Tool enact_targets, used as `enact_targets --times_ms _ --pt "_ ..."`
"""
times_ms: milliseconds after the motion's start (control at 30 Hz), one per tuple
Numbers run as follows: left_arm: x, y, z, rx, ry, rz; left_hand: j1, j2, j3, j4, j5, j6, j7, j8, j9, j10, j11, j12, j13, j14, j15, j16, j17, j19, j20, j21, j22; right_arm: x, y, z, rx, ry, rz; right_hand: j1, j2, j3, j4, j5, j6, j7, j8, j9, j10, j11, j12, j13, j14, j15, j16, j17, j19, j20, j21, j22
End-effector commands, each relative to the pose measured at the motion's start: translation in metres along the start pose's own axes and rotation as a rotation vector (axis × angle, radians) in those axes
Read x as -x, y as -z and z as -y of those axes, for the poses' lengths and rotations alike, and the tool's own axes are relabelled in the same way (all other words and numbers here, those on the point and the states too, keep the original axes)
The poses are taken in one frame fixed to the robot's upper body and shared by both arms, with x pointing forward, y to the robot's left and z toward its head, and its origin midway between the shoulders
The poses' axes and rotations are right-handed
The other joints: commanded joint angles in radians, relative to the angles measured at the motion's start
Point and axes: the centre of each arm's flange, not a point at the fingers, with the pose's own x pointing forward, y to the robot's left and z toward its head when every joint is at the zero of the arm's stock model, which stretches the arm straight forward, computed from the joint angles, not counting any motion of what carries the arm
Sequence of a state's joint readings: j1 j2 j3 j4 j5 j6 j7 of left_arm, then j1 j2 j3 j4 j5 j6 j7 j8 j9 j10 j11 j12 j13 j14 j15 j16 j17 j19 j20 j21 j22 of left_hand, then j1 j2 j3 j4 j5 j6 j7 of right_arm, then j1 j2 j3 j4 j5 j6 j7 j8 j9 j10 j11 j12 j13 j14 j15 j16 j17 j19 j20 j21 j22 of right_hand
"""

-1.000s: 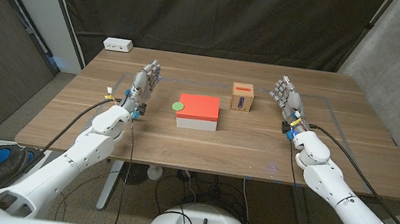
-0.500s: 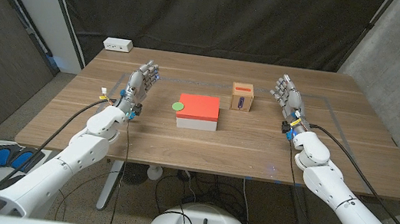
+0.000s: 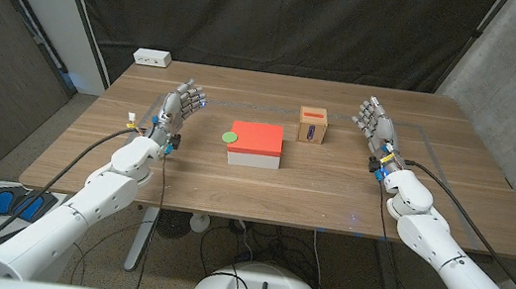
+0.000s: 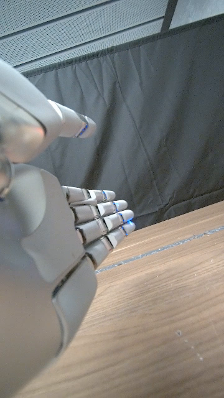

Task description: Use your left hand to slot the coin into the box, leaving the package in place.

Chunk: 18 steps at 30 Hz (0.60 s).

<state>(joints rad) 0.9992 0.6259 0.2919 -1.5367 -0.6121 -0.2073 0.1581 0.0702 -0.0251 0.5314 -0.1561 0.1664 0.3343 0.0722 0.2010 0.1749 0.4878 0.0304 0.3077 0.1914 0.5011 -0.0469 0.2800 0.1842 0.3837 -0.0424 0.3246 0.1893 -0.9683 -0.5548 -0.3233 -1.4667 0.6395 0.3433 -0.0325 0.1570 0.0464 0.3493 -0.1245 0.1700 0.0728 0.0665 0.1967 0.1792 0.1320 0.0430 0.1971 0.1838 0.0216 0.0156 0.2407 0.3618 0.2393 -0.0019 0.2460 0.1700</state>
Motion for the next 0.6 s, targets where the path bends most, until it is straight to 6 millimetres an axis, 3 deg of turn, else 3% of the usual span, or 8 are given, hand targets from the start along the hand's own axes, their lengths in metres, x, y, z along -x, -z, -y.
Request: enact_targets --times_ms 33,133,333,367,467,533,600 --pt "0.0085 -0.0014 -0.0032 -0.077 -0.078 -0.046 -0.006 -0.005 0.018 0.002 0.006 0.041 0.010 0.002 0.003 0.130 -0.010 0.020 0.006 0.147 -0.040 0.032 0.006 0.103 -0.001 0.040 0.013 0.0004 -0.0056 0.0052 -0.009 -0.022 0.001 0.007 0.008 0.002 -0.004 0.007 0.011 -0.004 0.004 0.005 0.009 -0.001 0.004 0.003 0.012 0.002 0.003 0.001 0.007 0.000 -0.001 0.005" --pt "0.0123 -0.0041 -0.0040 -0.084 -0.090 -0.068 -0.012 -0.006 0.024 0.003 0.006 0.052 0.013 -0.001 0.003 0.209 -0.025 0.029 0.009 0.235 -0.057 0.053 0.011 0.176 -0.004 0.074 0.021 0.0017 -0.0060 0.0021 -0.012 -0.011 0.010 0.008 0.009 0.002 -0.005 0.007 0.011 -0.005 0.003 0.005 0.010 -0.001 0.003 0.003 0.012 0.001 0.002 0.000 0.006 0.001 -0.002 0.006" --pt "0.0153 -0.0080 -0.0037 -0.081 -0.135 -0.093 -0.019 0.004 0.045 0.004 0.008 0.080 0.017 0.000 0.004 0.396 -0.061 0.067 0.029 0.437 -0.120 0.125 0.033 0.346 -0.046 0.186 0.069 0.0041 -0.0082 -0.0011 -0.003 0.003 0.029 0.009 0.011 0.003 -0.006 0.007 0.013 -0.005 0.003 0.005 0.013 0.000 0.004 0.004 0.012 0.002 0.002 0.000 0.006 0.003 -0.004 0.006" --pt "0.0149 -0.0086 -0.0038 -0.079 -0.143 -0.096 -0.018 0.011 0.051 0.004 0.008 0.093 0.018 0.002 0.004 0.453 -0.071 0.086 0.040 0.507 -0.136 0.158 0.045 0.380 -0.059 0.217 0.086 0.0044 -0.0087 -0.0011 -0.004 0.008 0.029 0.010 0.011 0.003 -0.006 0.007 0.012 -0.006 0.003 0.005 0.013 0.000 0.004 0.004 0.013 0.002 0.002 0.000 0.006 0.003 -0.004 0.006" --pt "0.0139 -0.0104 -0.0033 -0.080 -0.167 -0.100 -0.014 0.015 0.067 0.000 0.009 0.115 0.018 0.002 0.004 0.557 -0.107 0.120 0.069 0.621 -0.165 0.217 0.073 0.467 -0.092 0.304 0.140 0.0053 -0.0094 -0.0010 0.001 0.014 0.033 0.010 0.012 0.003 -0.007 0.006 0.013 -0.008 0.003 0.005 0.014 -0.001 0.004 0.004 0.014 0.002 0.002 -0.001 0.006 0.005 -0.005 0.006" --pt "0.0129 -0.0111 -0.0023 -0.079 -0.173 -0.101 -0.005 0.022 0.083 -0.004 0.010 0.144 0.015 0.004 0.004 0.633 -0.137 0.147 0.090 0.690 -0.174 0.263 0.100 0.516 -0.113 0.359 0.181 0.0061 -0.0095 -0.0010 0.000 0.019 0.037 0.011 0.012 0.003 -0.007 0.006 0.013 -0.008 0.003 0.005 0.016 -0.001 0.005 0.004 0.014 0.003 0.002 -0.001 0.006 0.005 -0.006 0.006" --pt "0.0127 -0.0114 -0.0018 -0.073 -0.177 -0.101 0.003 0.023 0.092 -0.008 0.010 0.160 0.016 0.003 0.004 0.684 -0.146 0.168 0.109 0.735 -0.175 0.302 0.127 0.535 -0.119 0.393 0.214 0.0065 -0.0095 -0.0010 -0.001 0.022 0.038 0.011 0.012 0.003 -0.007 0.006 0.013 -0.009 0.003 0.005 0.016 -0.001 0.004 0.004 0.015 0.003 0.002 -0.001 0.006 0.007 -0.007 0.006"
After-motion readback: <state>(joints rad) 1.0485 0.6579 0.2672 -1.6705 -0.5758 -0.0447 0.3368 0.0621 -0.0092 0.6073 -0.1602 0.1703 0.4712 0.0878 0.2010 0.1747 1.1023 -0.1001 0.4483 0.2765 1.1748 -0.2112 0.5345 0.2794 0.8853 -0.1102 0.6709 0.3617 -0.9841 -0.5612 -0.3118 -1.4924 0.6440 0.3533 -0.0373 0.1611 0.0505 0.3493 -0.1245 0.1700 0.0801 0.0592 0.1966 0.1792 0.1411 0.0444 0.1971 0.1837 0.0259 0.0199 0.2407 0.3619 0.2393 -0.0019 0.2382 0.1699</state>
